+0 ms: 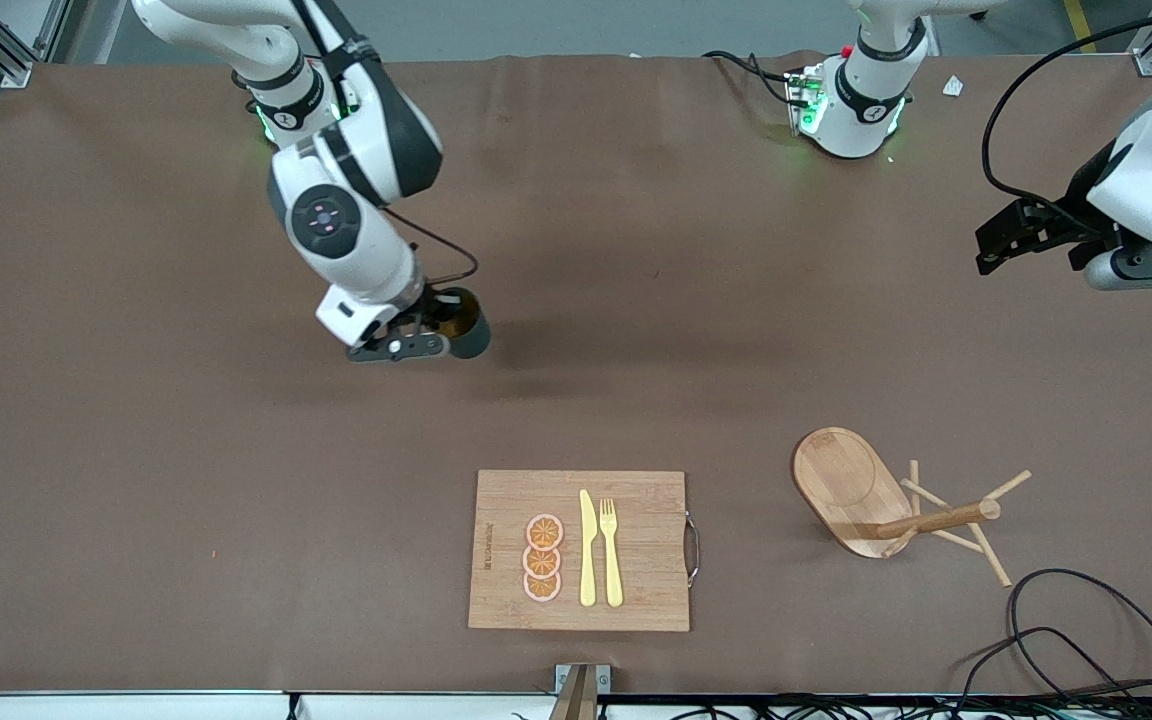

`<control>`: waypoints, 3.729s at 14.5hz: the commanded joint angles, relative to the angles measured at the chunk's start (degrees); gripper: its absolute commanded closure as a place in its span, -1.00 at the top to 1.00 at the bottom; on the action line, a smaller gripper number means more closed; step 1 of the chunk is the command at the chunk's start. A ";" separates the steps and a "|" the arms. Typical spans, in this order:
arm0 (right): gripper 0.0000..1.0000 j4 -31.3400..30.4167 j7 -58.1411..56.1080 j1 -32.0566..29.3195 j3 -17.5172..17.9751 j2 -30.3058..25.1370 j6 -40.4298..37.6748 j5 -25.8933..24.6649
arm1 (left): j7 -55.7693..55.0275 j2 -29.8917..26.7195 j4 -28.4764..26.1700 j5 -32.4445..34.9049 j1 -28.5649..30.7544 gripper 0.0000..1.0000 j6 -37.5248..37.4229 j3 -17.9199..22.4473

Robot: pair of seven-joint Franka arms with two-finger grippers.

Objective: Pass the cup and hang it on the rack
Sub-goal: 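Carry the teal mug with the right gripper toward the table middle, then set the mug down with the right gripper while the left gripper approaches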

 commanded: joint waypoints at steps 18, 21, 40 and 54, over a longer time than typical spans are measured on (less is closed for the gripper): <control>-0.91 13.64 21.41 14.39 -1.12 18.47 5.62 0.01 | -0.30 0.33 0.67 0.78 -1.15 1.00 -0.65 -0.63; -0.63 13.64 21.41 14.22 -1.21 18.56 5.54 0.01 | -0.48 1.12 1.54 0.52 -1.50 1.00 -0.65 -0.63; 1.00 15.75 -9.60 -9.93 -1.73 1.61 -20.29 -2.69 | -32.52 6.91 1.63 11.59 -20.82 1.00 -1.53 -6.51; 1.00 23.21 -32.03 -35.61 -1.82 -3.76 -31.55 -7.20 | -91.61 36.79 12.52 25.29 -51.59 1.00 5.85 -5.72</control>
